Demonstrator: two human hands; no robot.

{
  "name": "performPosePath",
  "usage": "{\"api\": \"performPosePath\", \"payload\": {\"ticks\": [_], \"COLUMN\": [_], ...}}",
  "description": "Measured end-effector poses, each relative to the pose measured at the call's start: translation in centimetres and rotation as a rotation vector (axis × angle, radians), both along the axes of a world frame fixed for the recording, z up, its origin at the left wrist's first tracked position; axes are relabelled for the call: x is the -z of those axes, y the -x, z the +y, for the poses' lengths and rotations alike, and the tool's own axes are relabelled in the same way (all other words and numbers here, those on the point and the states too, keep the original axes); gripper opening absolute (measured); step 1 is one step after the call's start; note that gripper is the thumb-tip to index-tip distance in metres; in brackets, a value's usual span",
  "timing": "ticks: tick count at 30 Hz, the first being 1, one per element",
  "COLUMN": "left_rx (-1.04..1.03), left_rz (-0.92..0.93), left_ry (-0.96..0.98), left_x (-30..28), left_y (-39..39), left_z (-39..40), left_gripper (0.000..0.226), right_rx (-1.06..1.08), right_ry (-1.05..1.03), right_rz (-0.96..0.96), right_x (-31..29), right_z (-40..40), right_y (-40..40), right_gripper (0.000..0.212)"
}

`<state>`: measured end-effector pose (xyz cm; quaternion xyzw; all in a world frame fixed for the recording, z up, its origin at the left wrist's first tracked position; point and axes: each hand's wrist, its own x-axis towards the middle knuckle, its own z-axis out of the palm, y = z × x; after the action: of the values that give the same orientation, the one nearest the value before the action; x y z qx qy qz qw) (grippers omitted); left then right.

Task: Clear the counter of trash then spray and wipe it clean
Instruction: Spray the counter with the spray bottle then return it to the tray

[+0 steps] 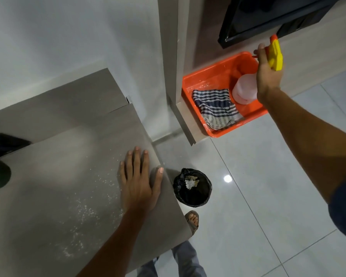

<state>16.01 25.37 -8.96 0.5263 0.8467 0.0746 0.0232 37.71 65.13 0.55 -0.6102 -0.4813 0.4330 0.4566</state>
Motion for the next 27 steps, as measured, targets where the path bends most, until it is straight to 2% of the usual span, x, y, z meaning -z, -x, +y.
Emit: {"api": "performPosePath", "payload": {"ticks": [5,10,13,14,16,17,18,20,25,27], "left_rx": [0.01,0.002,0.005,0.006,0.007,0.005,0.0,-0.012,-0.087,-0.114], "left_rz": [0.019,0.046,0.026,0.016,-0.024,-0.059,-0.101,-0.173,-0.238,-0.224], "left_ry": [0.022,0.04,0.034,0.026,-0.01,-0.048,-0.087,-0.146,-0.182,-0.189], "left_x": [0.3,0.6,0.0,-0.2,-0.4,-0.5,-0.6,-0.9,-2.2,-2.4], "left_y": [0.1,0.3,0.2,0.3,0.3,0.4,0.5,1.0,3.5,4.9], "left_z": [-0.1,-0.1,-0.2,-0.3,-0.3,-0.5,-0.6,-1.0,-4.0,-5.8], "left_gripper": [0.077,0.077,0.076,0.075,0.073,0.071,0.07,0.07,0.069,0.069], "right_rx": [0.06,0.124,0.15,0.155,0.141,0.124,0.076,-0.072,-0.207,-0.249], "right_ry": [-0.044,-0.207,-0.257,-0.247,-0.223,-0.208,-0.183,-0.153,-0.045,0.035], "right_rz": [0.08,0.216,0.323,0.353,0.453,0.489,0.505,0.467,0.435,0.472], "right_x": [-0.6,-2.6,-4.8,-5.2,-5.5,-5.7,-5.9,-6.0,-5.1,-4.9], "right_z": [-1.1,-3.4,-7.0,-8.2,-10.4,-11.8,-13.1,-16.1,-24.3,-27.3], "right_y": [-0.6,-0.4,0.6,0.9,1.4,1.9,2.6,4.2,8.3,10.0], "right_gripper": [0.04,0.014,0.014,0.018,0.04,0.046,0.041,0.011,0.023,0.02]}}
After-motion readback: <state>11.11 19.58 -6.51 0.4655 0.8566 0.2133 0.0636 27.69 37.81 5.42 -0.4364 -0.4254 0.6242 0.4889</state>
